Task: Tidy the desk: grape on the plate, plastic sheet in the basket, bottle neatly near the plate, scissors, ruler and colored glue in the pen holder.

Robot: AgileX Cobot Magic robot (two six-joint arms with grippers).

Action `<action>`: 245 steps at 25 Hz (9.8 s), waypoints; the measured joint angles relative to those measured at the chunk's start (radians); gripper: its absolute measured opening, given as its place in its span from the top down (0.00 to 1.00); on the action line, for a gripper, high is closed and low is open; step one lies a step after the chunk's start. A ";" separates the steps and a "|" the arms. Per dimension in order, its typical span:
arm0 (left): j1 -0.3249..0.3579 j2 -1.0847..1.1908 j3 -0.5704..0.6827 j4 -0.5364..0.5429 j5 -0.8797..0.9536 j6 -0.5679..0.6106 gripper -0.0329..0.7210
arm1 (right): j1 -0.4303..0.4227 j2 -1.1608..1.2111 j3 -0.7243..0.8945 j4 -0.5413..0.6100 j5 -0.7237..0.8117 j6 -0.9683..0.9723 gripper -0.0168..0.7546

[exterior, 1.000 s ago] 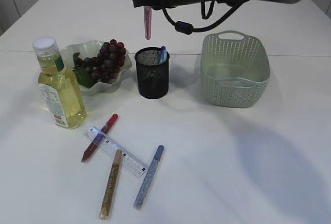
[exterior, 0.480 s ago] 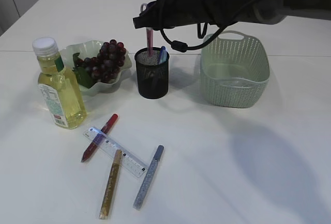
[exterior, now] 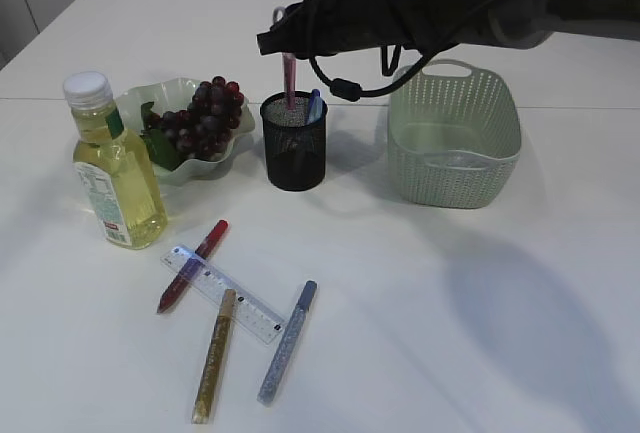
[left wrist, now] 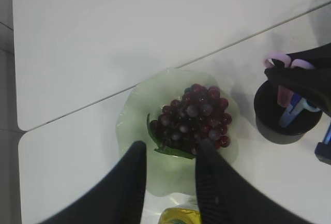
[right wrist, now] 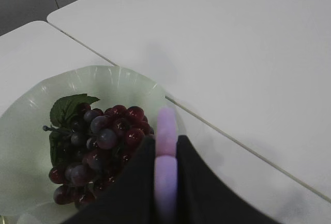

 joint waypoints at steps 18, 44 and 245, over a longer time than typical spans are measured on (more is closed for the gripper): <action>0.000 0.000 0.000 0.000 0.000 0.000 0.64 | 0.000 0.000 0.000 -0.052 0.194 0.027 0.58; -0.002 -0.084 0.000 -0.209 0.004 0.000 0.63 | 0.000 -0.251 -0.007 -0.854 0.964 0.972 0.62; 0.003 -1.221 1.147 -0.463 0.008 -0.103 0.59 | 0.376 -0.475 0.585 -1.151 0.234 1.035 0.59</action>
